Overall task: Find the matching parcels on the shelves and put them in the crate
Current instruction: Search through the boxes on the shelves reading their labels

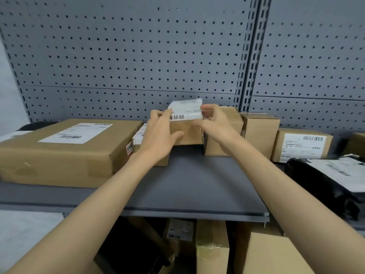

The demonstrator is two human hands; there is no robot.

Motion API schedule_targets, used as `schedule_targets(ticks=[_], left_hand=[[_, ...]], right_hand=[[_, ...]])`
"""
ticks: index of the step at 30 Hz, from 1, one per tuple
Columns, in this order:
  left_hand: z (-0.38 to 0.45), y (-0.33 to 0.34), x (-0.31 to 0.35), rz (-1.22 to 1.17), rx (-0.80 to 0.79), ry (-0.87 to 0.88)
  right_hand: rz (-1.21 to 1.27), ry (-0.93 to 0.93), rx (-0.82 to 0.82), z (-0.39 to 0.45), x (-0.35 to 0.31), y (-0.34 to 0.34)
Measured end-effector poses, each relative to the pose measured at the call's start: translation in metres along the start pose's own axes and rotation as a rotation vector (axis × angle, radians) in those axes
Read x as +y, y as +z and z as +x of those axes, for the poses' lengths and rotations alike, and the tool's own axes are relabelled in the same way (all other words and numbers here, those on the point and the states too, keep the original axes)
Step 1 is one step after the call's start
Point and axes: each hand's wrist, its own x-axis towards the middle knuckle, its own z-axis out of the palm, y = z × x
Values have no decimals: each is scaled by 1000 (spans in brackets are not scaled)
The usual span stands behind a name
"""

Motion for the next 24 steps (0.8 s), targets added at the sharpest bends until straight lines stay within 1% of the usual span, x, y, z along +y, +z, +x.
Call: schedule_targets(ticks=[3,5,7,10,13,14,15,16,17,18,19,22,24], left_hand=[[4,6,-4,59,-35,0],[7,11,-5,114,-42,20],[10,16,-8,217,-67,38],[13,24,-14,381,-103,38],[14,28,-18,418,-115,24],[15,29,-17,419,-127,27],[16,29,-15,393,-139,29],[17,29,-12,332,-145,28],[18,28,-7,244,-146,20],[20,28,-1,138,-148,11],[22,29,5,41,-165,2],[33,35,25,-118,-298,2],[39,41,38,-200,-381,12]], right_hand=[[-164,19,-28,-1,20,5],[-242,30,-10,-2,34,6],[-296,39,-5,-3,44,7],[-448,12,7,-5,55,8],[-550,-30,29,-6,52,6],[-574,-49,67,-6,49,4],[-587,-72,151,-6,44,2],[-593,-104,275,-5,40,-1],[-606,-133,405,-3,36,-6],[-626,-136,498,-1,34,-11],[-640,-104,532,2,32,-17],[-651,66,469,10,34,-35],[-668,75,440,10,38,-41]])
